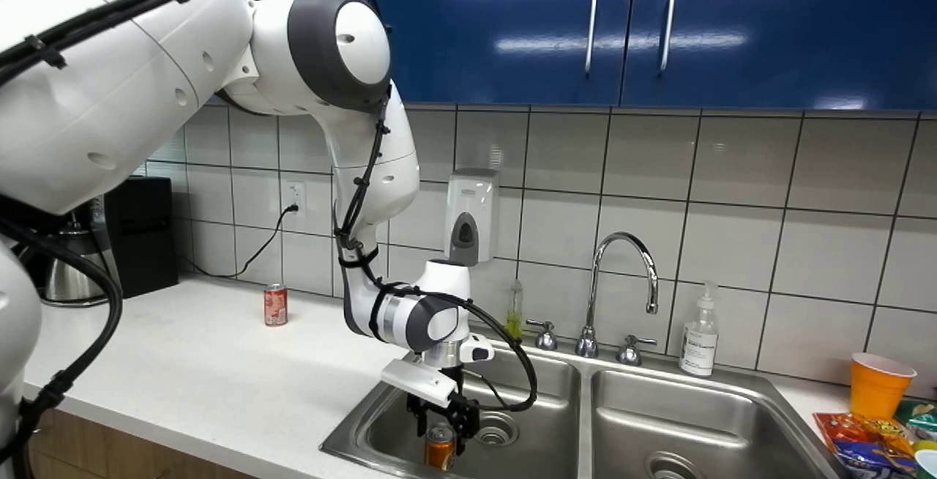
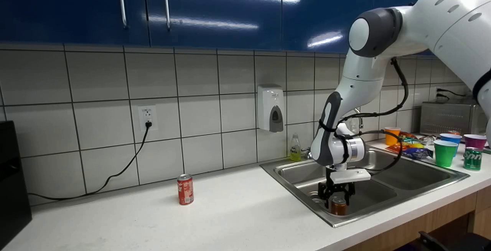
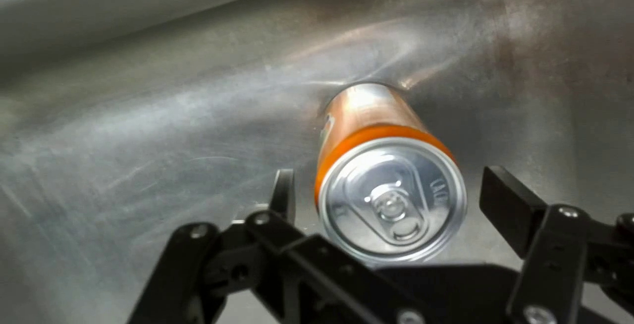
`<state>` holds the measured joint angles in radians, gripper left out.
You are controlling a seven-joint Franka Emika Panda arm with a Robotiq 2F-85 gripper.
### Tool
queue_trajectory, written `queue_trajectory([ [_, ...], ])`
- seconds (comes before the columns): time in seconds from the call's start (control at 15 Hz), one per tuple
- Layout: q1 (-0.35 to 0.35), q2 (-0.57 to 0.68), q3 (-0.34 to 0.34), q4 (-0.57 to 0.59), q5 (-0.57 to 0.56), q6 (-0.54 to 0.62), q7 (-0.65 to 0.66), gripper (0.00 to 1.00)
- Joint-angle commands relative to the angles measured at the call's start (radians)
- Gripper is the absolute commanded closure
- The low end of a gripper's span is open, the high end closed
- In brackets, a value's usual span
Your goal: Put the soda can into the sink
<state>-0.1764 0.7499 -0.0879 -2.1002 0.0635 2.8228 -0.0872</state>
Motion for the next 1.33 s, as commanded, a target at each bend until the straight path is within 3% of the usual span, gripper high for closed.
queue_trajectory([
  [0.0, -0.027, -0.009, 0.019, 0.004, 0.007, -0.007, 0.011, 0.00],
  [1.27, -0.040, -0.175, 0.018, -0.068, 0.009, 0.006, -0.003, 0.00],
])
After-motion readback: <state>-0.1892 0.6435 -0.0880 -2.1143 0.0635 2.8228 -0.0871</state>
